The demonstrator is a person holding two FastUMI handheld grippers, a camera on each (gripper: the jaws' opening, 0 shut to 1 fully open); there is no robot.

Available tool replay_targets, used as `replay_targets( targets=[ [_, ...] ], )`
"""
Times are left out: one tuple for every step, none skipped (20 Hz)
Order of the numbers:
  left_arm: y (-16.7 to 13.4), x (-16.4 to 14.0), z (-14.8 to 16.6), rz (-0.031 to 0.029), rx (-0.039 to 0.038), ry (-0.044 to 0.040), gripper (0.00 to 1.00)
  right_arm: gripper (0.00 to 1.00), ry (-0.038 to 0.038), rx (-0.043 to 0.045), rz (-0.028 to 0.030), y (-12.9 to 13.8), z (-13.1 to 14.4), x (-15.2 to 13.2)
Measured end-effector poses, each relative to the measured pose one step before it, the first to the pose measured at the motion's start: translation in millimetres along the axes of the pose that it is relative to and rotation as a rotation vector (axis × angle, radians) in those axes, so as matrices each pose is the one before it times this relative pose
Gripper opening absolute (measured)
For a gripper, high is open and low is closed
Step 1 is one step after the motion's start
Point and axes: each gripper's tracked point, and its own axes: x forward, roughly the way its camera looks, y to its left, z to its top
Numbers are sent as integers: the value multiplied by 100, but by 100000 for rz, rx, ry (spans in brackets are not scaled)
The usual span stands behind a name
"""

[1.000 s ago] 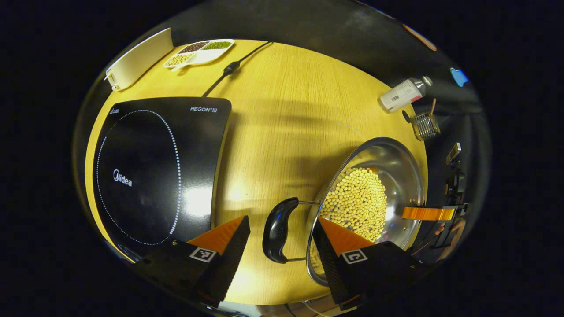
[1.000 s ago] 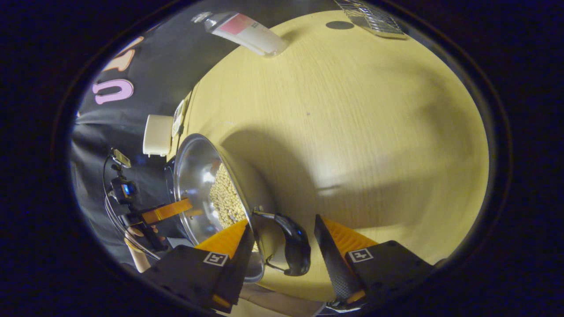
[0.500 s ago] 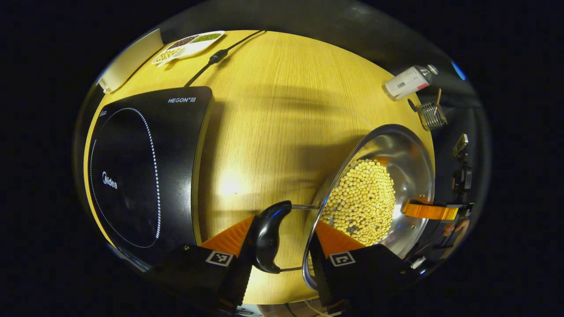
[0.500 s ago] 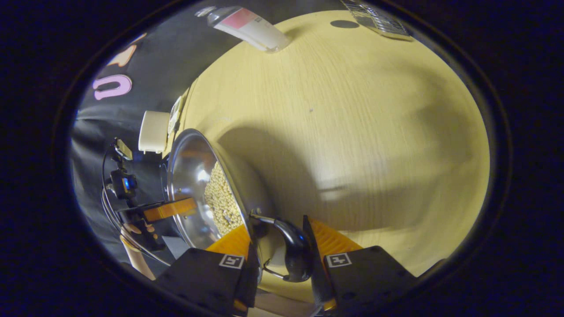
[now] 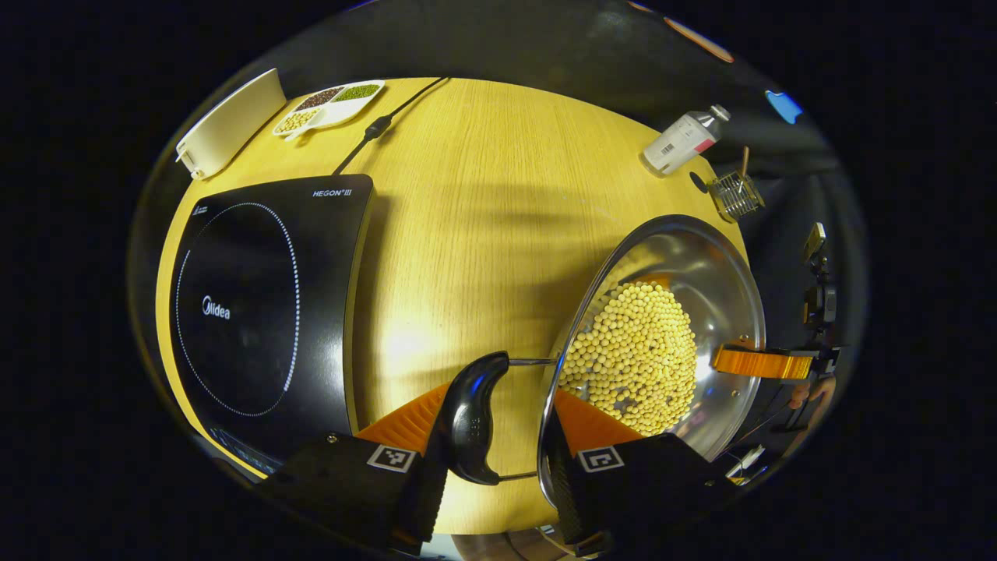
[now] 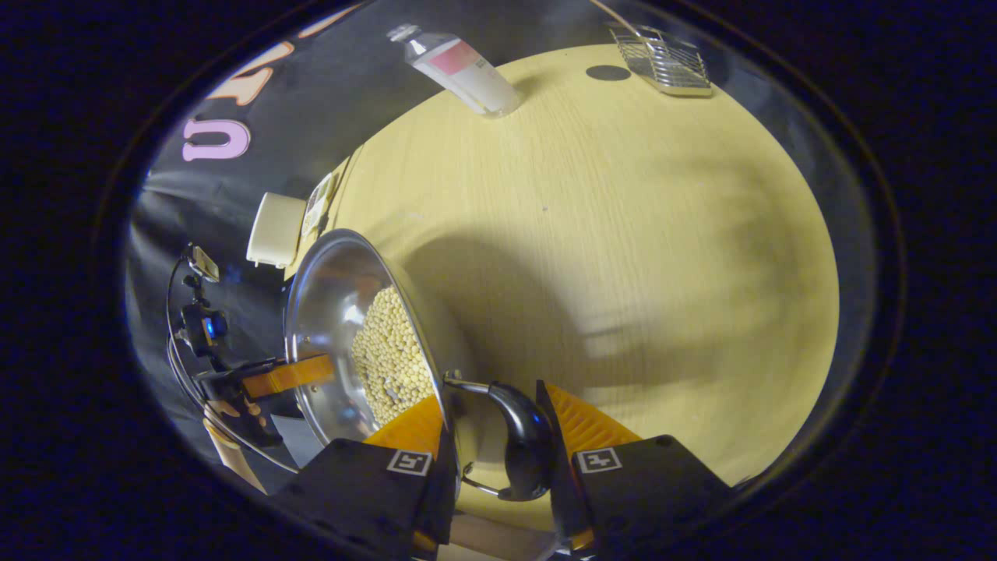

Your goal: First push the handle of the pot to place it horizontally, then grasp the pot with both hands and set it on the induction cooktop.

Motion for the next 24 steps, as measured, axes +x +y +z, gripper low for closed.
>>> replay_targets(
  targets=[
    [20,85,-53,-392,135,-351,61,52,-634,23,-227,100,-483,-656],
    [23,191,-124,-318,291,-15,61,52,-498,348,-300,-53,-541,-574],
    [30,262,-145,-271,338,53,61,52,-368,167,-359,-84,-737,-567],
    [-46,307,29,-316,387,277,61,53,-519,331,-363,-116,-720,-687],
    [-5,58,25,-341,238,408,61,53,-447,624,-427,-50,-905,-605],
    [26,-235,159,-203,180,548,61,56,-509,722,-582,-91,-840,-535],
    [-9,15,50,-394,638,762,61,54,-726,564,-783,-126,-948,-573],
    [168,162,128,-448,901,605,63,52,-679,781,-769,-2,-838,-545],
    [100,87,156,-538,839,743,63,52,-521,987,-582,43,-1036,-522],
    [-48,72,129,-624,878,725,61,52,-368,1213,-415,126,-900,-409],
    [98,7,167,-649,1034,696,61,52,-436,1252,-325,192,-1089,-444],
    [84,-60,185,-489,1065,634,63,52,-344,1137,-361,246,-955,-282],
    [162,-97,172,-105,1067,706,61,52,-245,1148,-275,286,-871,-177],
    [41,-79,204,-70,1351,-25,61,53,-453,964,-131,311,-883,-248],
    [208,-66,162,-88,1162,-108,61,52,-596,920,-115,472,-834,-80],
    [-29,151,-14,-212,826,-214,61,52,-633,761,-222,494,-791,-109],
    [71,-70,216,-502,968,-172,61,52,-859,517,-463,623,-583,140],
    [65,-10,73,-549,756,-191,61,53,-1025,234,-605,589,-642,112],
    [128,-80,22,-624,561,358,61,52,-1160,245,-636,780,-764,-157],
    [-14,126,114,-549,860,-199,61,52,-934,700,-529,819,-747,-58],
    [101,62,188,-304,932,-129,61,52,-746,900,-520,1055,-744,44],
    [47,-29,104,-121,742,-415,61,52,-623,685,-362,1087,-686,4],
    [99,-50,163,-46,910,-527,61,52,-630,247,117,1145,-834,144],
    [-39,220,54,70,725,-654,61,52,-298,255,211,1232,-609,198]
  ],
)
